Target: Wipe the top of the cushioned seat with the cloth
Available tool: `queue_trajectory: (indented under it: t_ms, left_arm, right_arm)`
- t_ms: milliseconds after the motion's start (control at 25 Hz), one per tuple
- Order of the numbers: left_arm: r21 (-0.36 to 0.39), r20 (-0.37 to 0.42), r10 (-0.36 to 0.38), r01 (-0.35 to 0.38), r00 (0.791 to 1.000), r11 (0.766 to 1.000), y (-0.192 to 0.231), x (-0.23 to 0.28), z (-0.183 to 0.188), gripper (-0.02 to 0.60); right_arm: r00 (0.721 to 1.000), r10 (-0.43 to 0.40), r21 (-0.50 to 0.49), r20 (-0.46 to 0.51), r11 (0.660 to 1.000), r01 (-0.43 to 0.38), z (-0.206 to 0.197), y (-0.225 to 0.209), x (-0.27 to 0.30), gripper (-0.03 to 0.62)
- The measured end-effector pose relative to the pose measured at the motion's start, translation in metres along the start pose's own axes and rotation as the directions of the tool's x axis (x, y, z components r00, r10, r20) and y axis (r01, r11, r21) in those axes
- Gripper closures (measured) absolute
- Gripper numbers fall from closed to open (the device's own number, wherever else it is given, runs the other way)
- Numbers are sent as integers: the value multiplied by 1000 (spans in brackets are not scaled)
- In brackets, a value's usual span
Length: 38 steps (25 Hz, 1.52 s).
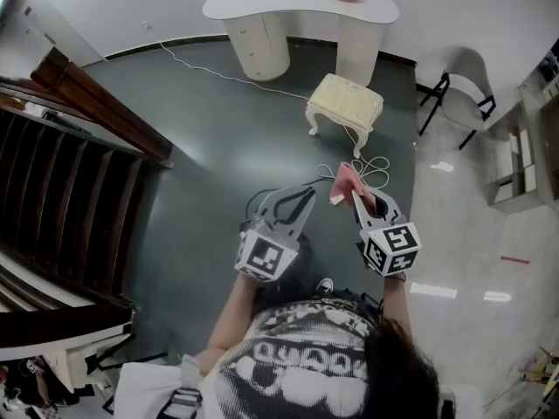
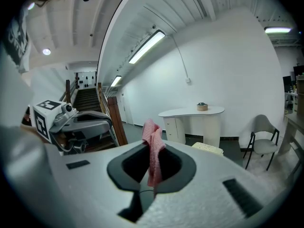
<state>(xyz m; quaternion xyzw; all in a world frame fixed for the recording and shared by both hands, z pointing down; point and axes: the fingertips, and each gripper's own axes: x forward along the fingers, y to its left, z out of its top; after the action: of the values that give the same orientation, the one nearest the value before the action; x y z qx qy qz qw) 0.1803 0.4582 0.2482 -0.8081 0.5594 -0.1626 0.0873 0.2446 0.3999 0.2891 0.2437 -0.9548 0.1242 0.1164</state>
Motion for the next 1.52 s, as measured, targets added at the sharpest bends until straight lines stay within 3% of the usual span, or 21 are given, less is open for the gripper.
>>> queue_trajectory:
  t_ms: [280, 640, 880, 1520]
  left_arm:
    - [22, 4, -56, 56, 998, 998, 86, 44, -18, 565]
    - [21, 13, -111, 111, 994, 994, 179, 81, -44, 565]
    - [3, 30, -118, 117, 993, 993, 227, 93, -61, 565]
    - [-56, 25, -137, 138, 990, 989, 252, 122, -88, 565]
  right_arm:
    - [999, -44, 17, -4, 999, 44, 40, -26, 89, 585]
    - [997, -72, 15, -27, 997, 72, 63, -38, 192, 585]
    - [992, -115, 5, -52, 993, 115, 72, -44, 231, 585]
    - [983, -160, 29, -96, 986, 163, 69, -75, 260, 585]
